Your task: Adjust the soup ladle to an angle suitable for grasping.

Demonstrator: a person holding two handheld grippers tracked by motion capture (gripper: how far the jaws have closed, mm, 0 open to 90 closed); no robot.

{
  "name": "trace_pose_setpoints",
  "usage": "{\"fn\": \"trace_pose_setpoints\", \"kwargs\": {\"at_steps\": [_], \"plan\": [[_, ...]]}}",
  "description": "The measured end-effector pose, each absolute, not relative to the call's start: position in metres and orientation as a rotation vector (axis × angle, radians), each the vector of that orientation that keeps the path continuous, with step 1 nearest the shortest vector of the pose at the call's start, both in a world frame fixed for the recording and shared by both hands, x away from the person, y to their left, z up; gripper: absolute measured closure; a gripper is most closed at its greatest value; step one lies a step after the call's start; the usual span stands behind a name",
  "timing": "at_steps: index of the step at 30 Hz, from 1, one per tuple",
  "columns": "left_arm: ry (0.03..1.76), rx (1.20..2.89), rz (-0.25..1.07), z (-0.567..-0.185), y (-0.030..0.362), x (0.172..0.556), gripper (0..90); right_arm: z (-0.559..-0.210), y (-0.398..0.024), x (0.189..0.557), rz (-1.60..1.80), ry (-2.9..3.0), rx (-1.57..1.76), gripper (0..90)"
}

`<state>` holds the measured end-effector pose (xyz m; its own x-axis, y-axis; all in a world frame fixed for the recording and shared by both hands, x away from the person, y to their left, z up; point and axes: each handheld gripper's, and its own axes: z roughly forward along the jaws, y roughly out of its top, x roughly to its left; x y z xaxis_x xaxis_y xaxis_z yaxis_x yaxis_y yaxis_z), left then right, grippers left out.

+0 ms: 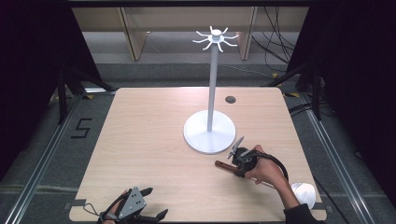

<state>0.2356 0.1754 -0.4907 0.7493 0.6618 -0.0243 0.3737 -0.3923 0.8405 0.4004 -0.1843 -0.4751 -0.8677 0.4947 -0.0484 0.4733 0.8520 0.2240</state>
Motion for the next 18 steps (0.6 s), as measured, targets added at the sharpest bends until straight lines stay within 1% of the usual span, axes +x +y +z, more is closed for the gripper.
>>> {"fn": "trace_pose_setpoints", "kwargs": {"at_steps": [7,11,16,17,18], "plan": [[0.782,2.035,0.387,-0.491,0.176,0.236,15.0,-0.474,-0.181,0.400,0.271,2.926,0.695,73.4],[0.795,2.020,0.376,-0.491,0.175,0.235,15.0,-0.470,-0.183,0.399,0.321,2.895,0.706,73.9],[0.790,2.019,0.374,-0.491,0.175,0.236,15.0,-0.446,-0.191,0.393,0.489,2.829,0.735,74.0],[0.794,2.019,0.377,-0.491,0.175,0.235,15.0,-0.441,-0.194,0.394,0.548,2.823,0.684,74.0],[0.794,2.022,0.375,-0.490,0.176,0.236,15.0,-0.433,-0.196,0.390,0.595,2.799,0.730,74.0]]}}
